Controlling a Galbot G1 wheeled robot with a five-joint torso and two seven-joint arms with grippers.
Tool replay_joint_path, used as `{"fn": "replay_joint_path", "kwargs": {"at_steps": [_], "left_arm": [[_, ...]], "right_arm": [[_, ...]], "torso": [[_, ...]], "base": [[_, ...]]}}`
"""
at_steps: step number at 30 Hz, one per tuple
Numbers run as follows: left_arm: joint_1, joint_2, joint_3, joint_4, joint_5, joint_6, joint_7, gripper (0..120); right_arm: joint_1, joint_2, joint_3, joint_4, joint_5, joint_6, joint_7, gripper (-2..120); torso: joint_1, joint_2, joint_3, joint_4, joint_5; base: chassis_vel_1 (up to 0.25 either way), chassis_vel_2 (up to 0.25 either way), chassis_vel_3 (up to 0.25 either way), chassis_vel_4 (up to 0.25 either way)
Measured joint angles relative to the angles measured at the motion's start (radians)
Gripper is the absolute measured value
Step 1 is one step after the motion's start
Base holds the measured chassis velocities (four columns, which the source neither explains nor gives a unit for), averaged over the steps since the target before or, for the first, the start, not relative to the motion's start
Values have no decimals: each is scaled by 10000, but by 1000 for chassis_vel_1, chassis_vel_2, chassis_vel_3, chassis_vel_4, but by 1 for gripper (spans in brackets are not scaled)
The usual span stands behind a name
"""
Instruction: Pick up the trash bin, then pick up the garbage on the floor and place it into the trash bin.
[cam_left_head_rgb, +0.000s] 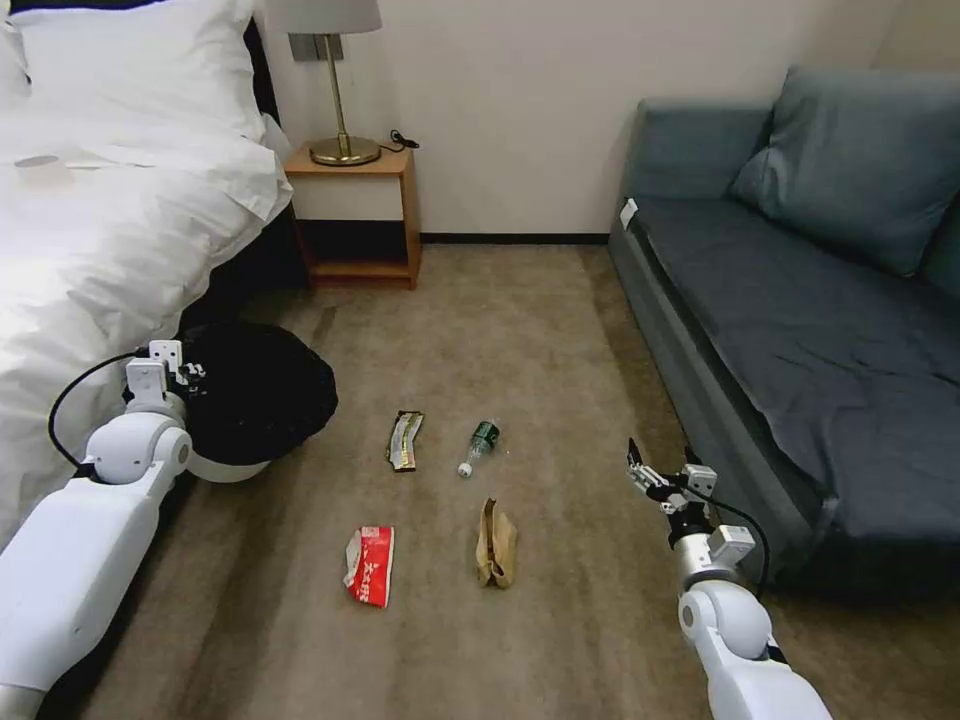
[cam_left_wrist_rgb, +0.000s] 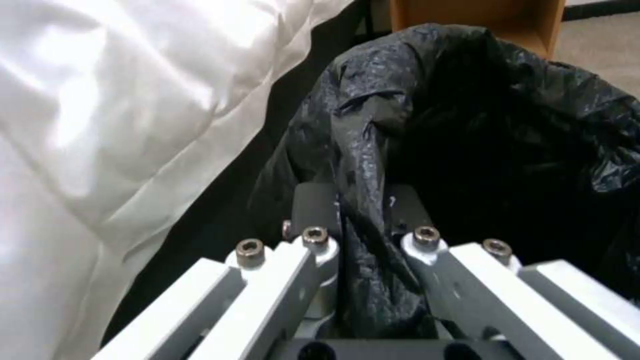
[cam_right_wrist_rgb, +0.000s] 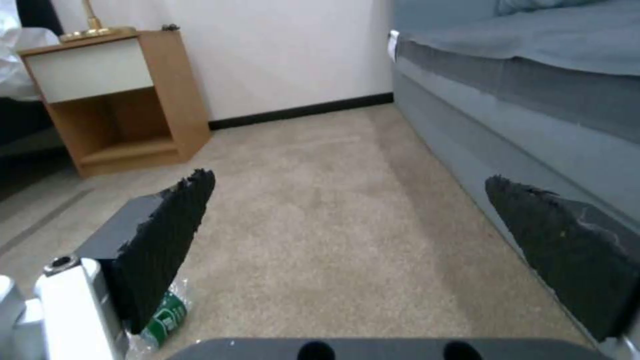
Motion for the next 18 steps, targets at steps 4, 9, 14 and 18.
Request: {"fn": "replay_joint_path", "kwargs": {"at_steps": [4, 9, 14, 18], "left_arm": [[63, 36, -44, -95, -14, 0, -3, 5], [350, 140, -228, -371, -22, 0, -21, 5], [745, 203, -488, -626, 27, 0, -24, 5], [1011, 220, -613, -785, 91, -17, -21, 5]], "right_arm": [[-52, -1, -7, 26, -7, -8, -2, 100], [-160, -63, -213, 79, -40, -127, 11, 100], [-168, -425, -847, 94, 36, -535, 259, 100], [69, -775, -1465, 88, 223, -945, 566, 100]], "torso": [[0, 1, -1, -1, 0], [-1, 0, -2, 2, 0], [-1, 1, -2, -2, 0], [-1, 1, -2, 0, -2]], "base": [[-27, 10, 28, -19], [0, 0, 0, 0], [0, 0, 0, 0], [0, 0, 0, 0]]}}
